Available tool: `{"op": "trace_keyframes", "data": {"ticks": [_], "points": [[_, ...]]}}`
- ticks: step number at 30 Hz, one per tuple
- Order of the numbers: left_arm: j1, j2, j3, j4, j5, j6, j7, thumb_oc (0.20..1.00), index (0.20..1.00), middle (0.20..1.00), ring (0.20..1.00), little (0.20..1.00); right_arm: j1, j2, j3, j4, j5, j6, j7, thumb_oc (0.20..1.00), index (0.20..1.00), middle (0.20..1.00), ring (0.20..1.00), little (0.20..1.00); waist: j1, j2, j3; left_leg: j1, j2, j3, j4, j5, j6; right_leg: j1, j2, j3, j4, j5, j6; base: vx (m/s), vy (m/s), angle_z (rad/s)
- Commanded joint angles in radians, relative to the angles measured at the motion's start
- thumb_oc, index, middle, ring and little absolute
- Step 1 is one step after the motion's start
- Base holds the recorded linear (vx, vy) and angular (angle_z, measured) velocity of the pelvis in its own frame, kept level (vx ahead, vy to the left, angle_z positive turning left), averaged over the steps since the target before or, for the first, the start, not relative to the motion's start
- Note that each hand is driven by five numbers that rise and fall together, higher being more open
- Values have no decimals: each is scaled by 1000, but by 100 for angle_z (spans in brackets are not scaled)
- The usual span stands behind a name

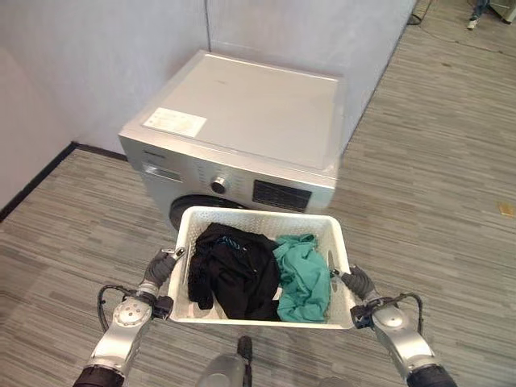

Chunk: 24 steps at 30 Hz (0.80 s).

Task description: Grab the laundry basket,head to the washer,open it,put in the laundry and shut it.

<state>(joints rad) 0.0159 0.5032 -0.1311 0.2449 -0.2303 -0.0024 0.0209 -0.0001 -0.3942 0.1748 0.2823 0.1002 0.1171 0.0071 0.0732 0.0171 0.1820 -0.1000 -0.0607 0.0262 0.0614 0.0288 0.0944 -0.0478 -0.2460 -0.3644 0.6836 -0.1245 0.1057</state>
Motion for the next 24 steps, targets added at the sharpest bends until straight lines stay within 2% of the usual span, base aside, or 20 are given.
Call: {"op": "trace_keyframes", "data": {"ticks": [1,2,4,6,7,8,10,11,13,15,16,18,19,21,22,23,24], "points": [[16,24,73,6,6,-4,37,200,200,200,200,200,-32,-58,-124,-33,67,-107,2,200,200,200,200,200,-9,-31,-59,29,89,13,-8,-51,-93,23,91,6,-299,-31,-10,106,118,71],[20,11,67,2,3,-8,35,200,200,200,200,200,-16,-62,-135,-30,73,-109,-5,200,200,200,200,200,-14,-40,-61,46,82,17,-20,-63,-97,22,114,11,-404,-40,-29,63,74,70],[23,8,70,-1,3,-9,37,200,200,200,200,200,-10,-64,-141,-28,73,-105,-5,200,200,200,200,200,-16,-41,-64,51,81,18,-27,-64,-94,6,123,14,-442,-21,-30,39,58,43],[30,7,83,-11,2,-11,44,200,200,200,200,200,-12,-71,-141,-23,68,-104,-7,200,200,200,200,200,-15,-39,-54,60,80,30,-20,-74,-89,-24,111,-15,-455,11,-21,12,46,-6],[31,7,84,-11,2,-10,44,200,200,200,200,200,-13,-71,-140,-23,68,-105,-7,200,200,200,200,200,-15,-38,-51,64,81,31,-18,-79,-89,-21,111,-14,-451,7,-20,57,49,-19],[28,8,94,-17,6,-12,52,200,200,200,200,200,-20,-75,-136,-18,56,-102,-7,200,200,200,200,200,-13,-37,-46,75,79,35,-8,-98,-84,-22,103,-37,-431,5,-12,9,47,-9],[25,6,97,-20,6,-14,54,200,200,200,200,200,-26,-77,-134,-10,44,-101,-8,200,200,200,200,200,-8,-36,-32,78,73,58,7,-102,-71,-27,86,-65,-388,8,-13,-46,88,-17],[24,6,99,-28,10,-12,56,200,200,200,200,200,-32,-77,-132,4,25,-96,-6,200,200,200,200,200,-10,-28,-25,77,74,78,18,-104,-58,-25,73,-75,-292,-3,-6,-56,97,-17],[23,6,106,-28,9,-10,64,200,200,200,200,200,-39,-70,-125,23,19,-88,-1,200,200,200,200,200,-10,-25,-27,71,71,102,18,-99,-47,-23,69,-56,-194,-11,3,-96,43,-9],[27,5,116,-28,3,-13,73,200,200,200,200,200,-44,-64,-116,39,19,-87,1,200,200,200,200,200,-4,-28,-31,61,71,118,22,-92,-45,-7,72,-41,-187,-7,7,-102,-43,-15],[45,3,136,-29,-8,-16,81,200,200,200,200,200,-49,-56,-100,54,18,-83,10,200,200,200,200,200,22,-39,-53,44,68,142,12,-83,-44,50,86,-15,-244,-14,5,-111,-147,-61],[71,1,159,-38,-16,-23,81,200,200,200,200,200,-50,-46,-81,63,22,-80,18,200,200,200,200,200,63,-59,-76,15,74,188,9,-76,-56,138,103,-4,-422,-55,-10,-149,-243,-117],[92,-9,179,-36,-27,-31,87,200,200,200,200,200,-61,-39,-57,60,26,-81,22,200,200,200,200,200,87,-71,-81,-21,86,219,27,-79,-80,173,115,-1,-541,-81,-6,-109,-212,-130],[95,-14,196,-28,-29,-34,95,200,200,200,200,200,-68,-38,-44,48,25,-83,27,200,200,200,200,200,92,-74,-78,-48,102,241,48,-74,-92,183,133,19,-604,-74,-11,-148,-245,-126],[105,-21,220,-19,-19,-39,109,200,200,200,200,200,-58,-44,-29,16,17,-83,34,200,200,200,200,200,90,-74,-61,-83,127,244,69,-49,-115,181,157,44,-652,-72,-26,-157,-228,-92],[105,-21,221,-19,-19,-39,109,200,200,200,200,200,-58,-44,-29,16,17,-83,34,200,200,200,200,200,90,-74,-61,-84,128,244,70,-49,-115,181,157,44,-652,-72,-27,-314,-283,-91],[96,-25,249,-26,12,-53,130,200,200,200,200,200,-33,-69,-34,-61,-1,-98,33,200,200,200,200,200,74,-64,-25,-131,163,241,76,34,-150,162,188,51,-682,-54,-46,-165,-157,-61]]}}
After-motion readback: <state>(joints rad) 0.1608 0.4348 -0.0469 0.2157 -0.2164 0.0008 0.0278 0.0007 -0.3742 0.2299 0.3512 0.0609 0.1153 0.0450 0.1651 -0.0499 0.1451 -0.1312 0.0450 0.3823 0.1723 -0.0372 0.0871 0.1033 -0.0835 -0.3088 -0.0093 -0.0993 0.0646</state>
